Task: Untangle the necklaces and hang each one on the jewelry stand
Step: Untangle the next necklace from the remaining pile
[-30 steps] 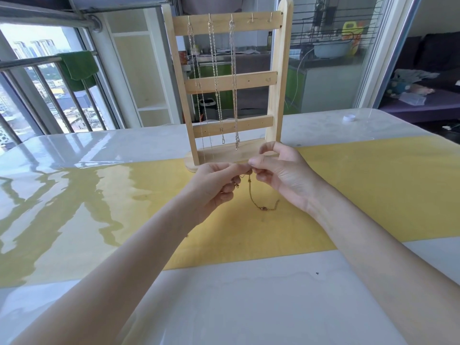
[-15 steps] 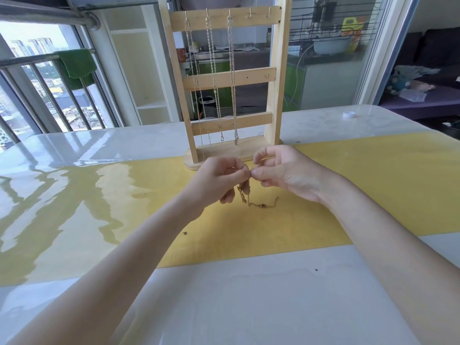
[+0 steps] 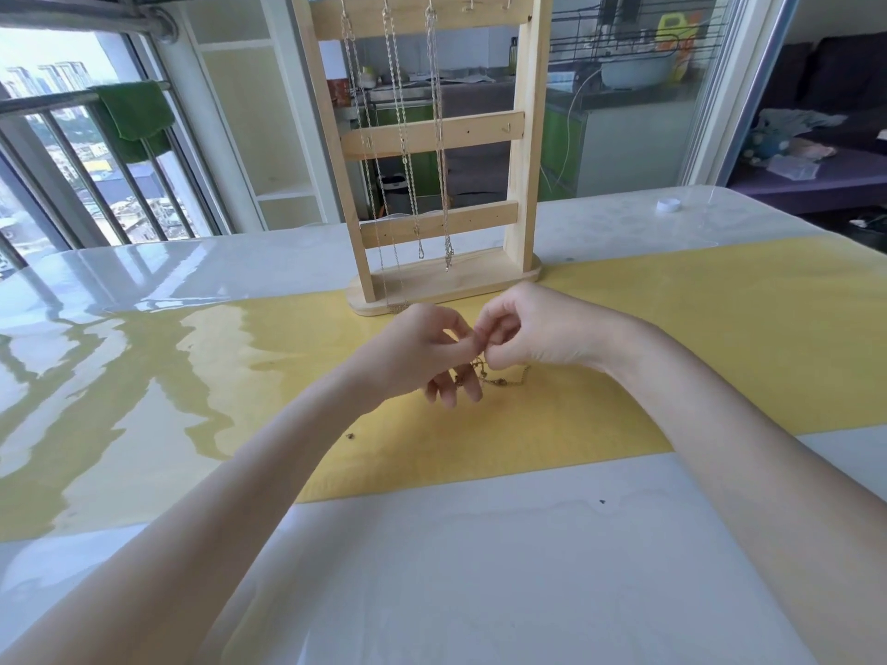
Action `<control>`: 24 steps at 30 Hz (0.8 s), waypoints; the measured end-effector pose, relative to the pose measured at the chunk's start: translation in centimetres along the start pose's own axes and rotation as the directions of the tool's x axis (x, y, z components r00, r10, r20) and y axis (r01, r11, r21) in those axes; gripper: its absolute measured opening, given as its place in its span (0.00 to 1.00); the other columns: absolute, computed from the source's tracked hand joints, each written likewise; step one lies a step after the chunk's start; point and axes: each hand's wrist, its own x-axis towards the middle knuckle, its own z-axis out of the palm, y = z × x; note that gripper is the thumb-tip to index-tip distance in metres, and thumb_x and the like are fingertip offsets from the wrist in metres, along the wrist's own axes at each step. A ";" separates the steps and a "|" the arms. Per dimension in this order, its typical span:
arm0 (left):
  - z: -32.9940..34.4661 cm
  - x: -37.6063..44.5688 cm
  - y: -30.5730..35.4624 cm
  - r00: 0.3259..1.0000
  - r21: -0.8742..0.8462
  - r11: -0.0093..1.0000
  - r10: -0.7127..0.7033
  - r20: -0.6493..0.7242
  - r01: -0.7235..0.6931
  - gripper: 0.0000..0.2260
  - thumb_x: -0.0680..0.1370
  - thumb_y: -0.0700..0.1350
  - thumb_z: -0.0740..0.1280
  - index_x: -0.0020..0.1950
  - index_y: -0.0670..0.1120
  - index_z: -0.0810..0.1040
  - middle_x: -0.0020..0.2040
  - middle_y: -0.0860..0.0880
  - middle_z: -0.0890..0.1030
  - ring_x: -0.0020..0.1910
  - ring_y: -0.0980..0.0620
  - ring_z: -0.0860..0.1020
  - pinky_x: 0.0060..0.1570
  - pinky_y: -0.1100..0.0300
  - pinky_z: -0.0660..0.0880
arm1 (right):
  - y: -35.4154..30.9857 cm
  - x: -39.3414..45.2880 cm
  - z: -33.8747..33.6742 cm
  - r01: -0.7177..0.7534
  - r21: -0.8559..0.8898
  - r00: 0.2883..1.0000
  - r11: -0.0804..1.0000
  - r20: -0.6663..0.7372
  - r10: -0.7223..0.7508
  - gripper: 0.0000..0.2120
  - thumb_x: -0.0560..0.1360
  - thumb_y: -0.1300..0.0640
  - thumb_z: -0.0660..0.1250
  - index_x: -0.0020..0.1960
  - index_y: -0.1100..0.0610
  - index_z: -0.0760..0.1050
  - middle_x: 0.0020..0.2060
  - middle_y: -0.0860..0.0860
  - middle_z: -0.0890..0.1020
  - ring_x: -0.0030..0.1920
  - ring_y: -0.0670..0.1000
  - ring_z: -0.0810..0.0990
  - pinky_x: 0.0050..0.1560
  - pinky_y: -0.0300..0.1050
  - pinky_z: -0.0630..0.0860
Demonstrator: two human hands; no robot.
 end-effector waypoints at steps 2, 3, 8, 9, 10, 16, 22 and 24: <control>0.4 0.1 -0.1 0.997 0.108 0.992 0.066 -0.039 -0.062 0.06 0.80 0.41 0.60 0.43 0.43 0.71 0.27 0.50 0.81 0.21 0.54 0.75 0.22 0.65 0.69 | 0.0 0.2 0.2 0.011 -0.074 0.999 0.997 -0.048 -0.014 0.02 0.70 0.62 0.69 0.40 0.58 0.80 0.32 0.48 0.77 0.35 0.45 0.73 0.41 0.42 0.70; 0.4 0.2 -0.2 0.993 0.138 0.987 0.095 -0.065 -0.085 0.06 0.80 0.40 0.59 0.43 0.44 0.70 0.26 0.51 0.80 0.20 0.54 0.74 0.22 0.65 0.68 | 0.0 0.2 0.2 0.022 -0.060 0.996 0.998 -0.080 -0.026 0.03 0.70 0.61 0.69 0.39 0.59 0.80 0.32 0.48 0.77 0.35 0.45 0.73 0.40 0.41 0.70; 0.4 0.2 -0.5 0.973 0.178 0.972 0.180 -0.146 -0.153 0.08 0.81 0.39 0.58 0.42 0.47 0.67 0.24 0.51 0.78 0.19 0.55 0.73 0.21 0.65 0.69 | 0.5 0.0 -0.2 0.032 0.345 0.997 0.938 -0.079 -0.005 0.07 0.75 0.64 0.65 0.38 0.62 0.77 0.33 0.52 0.75 0.35 0.45 0.71 0.36 0.38 0.69; 0.5 0.2 -0.5 0.969 0.188 0.968 0.193 -0.152 -0.163 0.08 0.81 0.40 0.57 0.42 0.47 0.66 0.24 0.51 0.78 0.19 0.55 0.72 0.21 0.65 0.69 | 0.6 0.0 -0.1 0.022 0.439 0.999 0.898 -0.054 0.002 0.08 0.75 0.65 0.64 0.38 0.62 0.76 0.33 0.52 0.75 0.35 0.46 0.72 0.35 0.38 0.69; 0.5 0.2 -0.5 0.967 0.196 0.966 0.203 -0.156 -0.171 0.08 0.82 0.40 0.57 0.42 0.48 0.65 0.24 0.51 0.78 0.19 0.55 0.72 0.22 0.65 0.69 | 0.7 0.1 0.0 0.013 0.528 0.999 0.849 -0.041 0.011 0.08 0.75 0.66 0.63 0.37 0.62 0.75 0.32 0.51 0.76 0.35 0.46 0.73 0.35 0.38 0.69; 0.9 0.4 -0.8 0.959 0.246 0.951 0.230 -0.165 -0.186 0.04 0.83 0.40 0.54 0.48 0.43 0.63 0.26 0.49 0.78 0.18 0.55 0.71 0.21 0.67 0.67 | 0.5 0.7 0.8 -0.061 0.852 0.981 0.520 -0.046 0.191 0.08 0.74 0.68 0.63 0.37 0.62 0.73 0.31 0.55 0.77 0.29 0.47 0.69 0.25 0.35 0.65; 1.3 0.4 -1.1 0.967 0.227 0.961 0.196 -0.162 -0.157 0.03 0.82 0.38 0.53 0.48 0.43 0.62 0.25 0.49 0.77 0.17 0.56 0.68 0.23 0.68 0.64 | 0.4 0.8 1.0 -0.129 0.889 0.960 0.439 0.002 0.279 0.09 0.74 0.66 0.62 0.36 0.58 0.71 0.28 0.52 0.75 0.25 0.46 0.66 0.21 0.34 0.59; 1.1 0.5 -1.1 0.964 0.182 0.972 0.181 -0.193 -0.146 0.03 0.82 0.39 0.53 0.48 0.43 0.63 0.25 0.50 0.76 0.17 0.56 0.66 0.24 0.68 0.64 | 0.5 0.8 1.0 -0.142 0.885 0.963 0.443 0.020 0.268 0.09 0.74 0.66 0.63 0.36 0.57 0.70 0.26 0.51 0.73 0.24 0.45 0.65 0.21 0.34 0.59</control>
